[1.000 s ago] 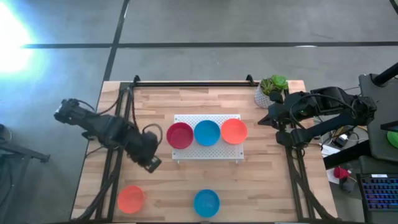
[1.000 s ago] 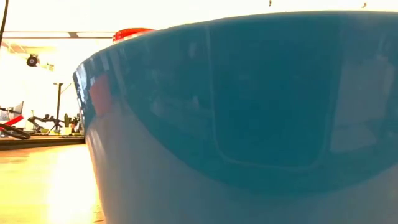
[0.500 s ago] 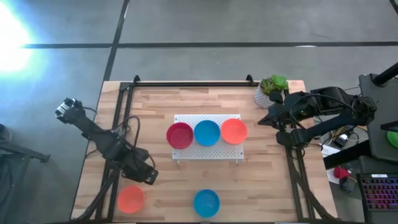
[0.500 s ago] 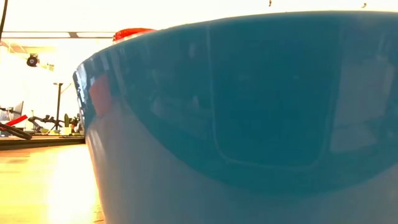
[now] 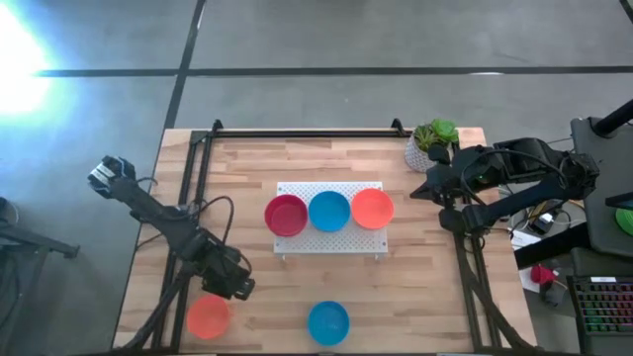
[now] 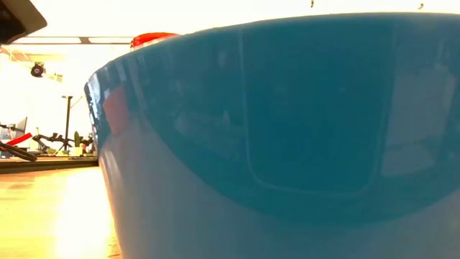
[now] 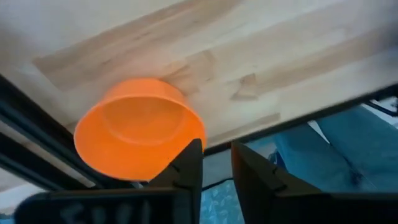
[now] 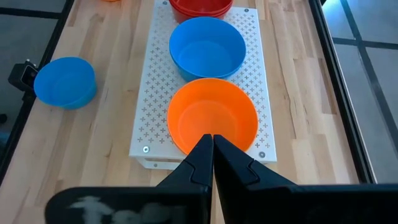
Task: Pick & Place Mini bowls
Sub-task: Stack the orange bowl on the orange bowl on the shelf
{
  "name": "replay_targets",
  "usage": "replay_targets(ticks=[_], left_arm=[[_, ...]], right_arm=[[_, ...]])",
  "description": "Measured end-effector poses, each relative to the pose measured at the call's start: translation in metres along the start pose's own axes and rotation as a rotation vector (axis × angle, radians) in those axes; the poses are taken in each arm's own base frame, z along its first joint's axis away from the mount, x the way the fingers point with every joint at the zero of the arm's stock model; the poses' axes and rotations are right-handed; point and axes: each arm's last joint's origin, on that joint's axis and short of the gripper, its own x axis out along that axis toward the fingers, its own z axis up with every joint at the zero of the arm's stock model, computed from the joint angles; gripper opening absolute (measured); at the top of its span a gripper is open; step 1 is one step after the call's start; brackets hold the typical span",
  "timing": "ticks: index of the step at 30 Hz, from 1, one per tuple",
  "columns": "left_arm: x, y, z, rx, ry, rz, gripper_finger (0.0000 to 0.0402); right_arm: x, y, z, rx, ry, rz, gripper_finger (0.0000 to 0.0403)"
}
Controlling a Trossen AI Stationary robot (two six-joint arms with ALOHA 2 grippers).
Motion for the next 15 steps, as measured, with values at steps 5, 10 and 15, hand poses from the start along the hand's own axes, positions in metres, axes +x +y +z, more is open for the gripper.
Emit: replay_targets(ticks=[5,10,15], left_arm=[[0.016,0.008,0.009,-0.039,-0.005,0.013,0.0082],[0.027,0.011,0.012,-0.068,0.026,-0.015,0.0083],[0.038,0.014,0.009,-0.092,0.056,-0.044,0.0083]], right_arm=[[0.0,0.0,0.0,0.0,0.0,0.0,0.0008],[0.0,0.0,0.0,0.003,0.0,0.0,0.0008],[0.0,0.0,0.0,0.004,0.0,0.0,0.0008]])
